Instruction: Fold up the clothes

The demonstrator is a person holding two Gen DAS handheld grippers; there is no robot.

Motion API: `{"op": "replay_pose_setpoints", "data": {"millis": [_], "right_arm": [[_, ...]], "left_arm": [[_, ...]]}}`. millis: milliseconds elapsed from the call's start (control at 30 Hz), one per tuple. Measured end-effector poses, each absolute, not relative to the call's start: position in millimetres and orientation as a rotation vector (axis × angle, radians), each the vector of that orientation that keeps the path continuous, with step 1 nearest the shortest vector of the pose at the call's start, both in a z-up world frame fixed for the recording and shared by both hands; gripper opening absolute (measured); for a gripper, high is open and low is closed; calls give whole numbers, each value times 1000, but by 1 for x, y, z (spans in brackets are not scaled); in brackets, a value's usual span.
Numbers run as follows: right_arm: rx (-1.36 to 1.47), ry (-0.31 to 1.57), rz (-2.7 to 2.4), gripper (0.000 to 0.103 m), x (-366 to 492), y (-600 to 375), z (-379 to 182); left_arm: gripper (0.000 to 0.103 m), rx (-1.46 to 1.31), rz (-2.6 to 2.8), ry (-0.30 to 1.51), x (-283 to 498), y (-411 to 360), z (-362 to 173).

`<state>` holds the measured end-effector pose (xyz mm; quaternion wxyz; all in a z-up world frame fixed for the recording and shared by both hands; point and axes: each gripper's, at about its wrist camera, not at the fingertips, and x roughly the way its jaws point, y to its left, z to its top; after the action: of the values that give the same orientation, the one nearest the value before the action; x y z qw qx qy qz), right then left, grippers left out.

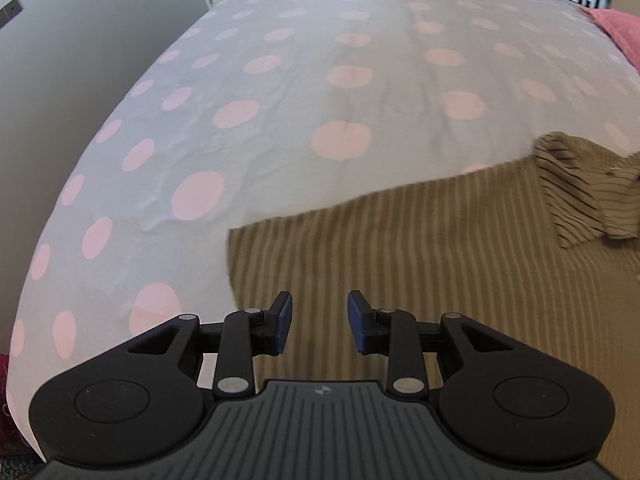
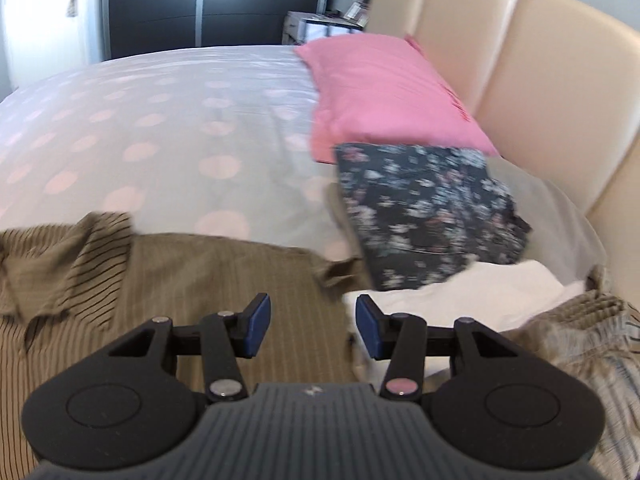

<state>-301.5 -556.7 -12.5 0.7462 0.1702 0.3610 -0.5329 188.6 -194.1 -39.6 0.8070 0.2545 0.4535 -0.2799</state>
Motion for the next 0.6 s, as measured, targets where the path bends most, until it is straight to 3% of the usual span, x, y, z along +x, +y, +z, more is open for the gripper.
{"op": "replay_pose_setpoints", "data": {"millis": [233, 433, 600], "right_arm": [[329, 932, -1102, 51, -298, -611, -21], [120, 1118, -974, 59, -263, -643, -58], [144, 1191, -955, 59, -240, -671, -86]], "left_arm": [[32, 569, -668, 958, 155, -209, -39], [33, 620, -648, 998, 163, -220, -63], [33, 627, -638, 1035, 171, -227, -79]]}}
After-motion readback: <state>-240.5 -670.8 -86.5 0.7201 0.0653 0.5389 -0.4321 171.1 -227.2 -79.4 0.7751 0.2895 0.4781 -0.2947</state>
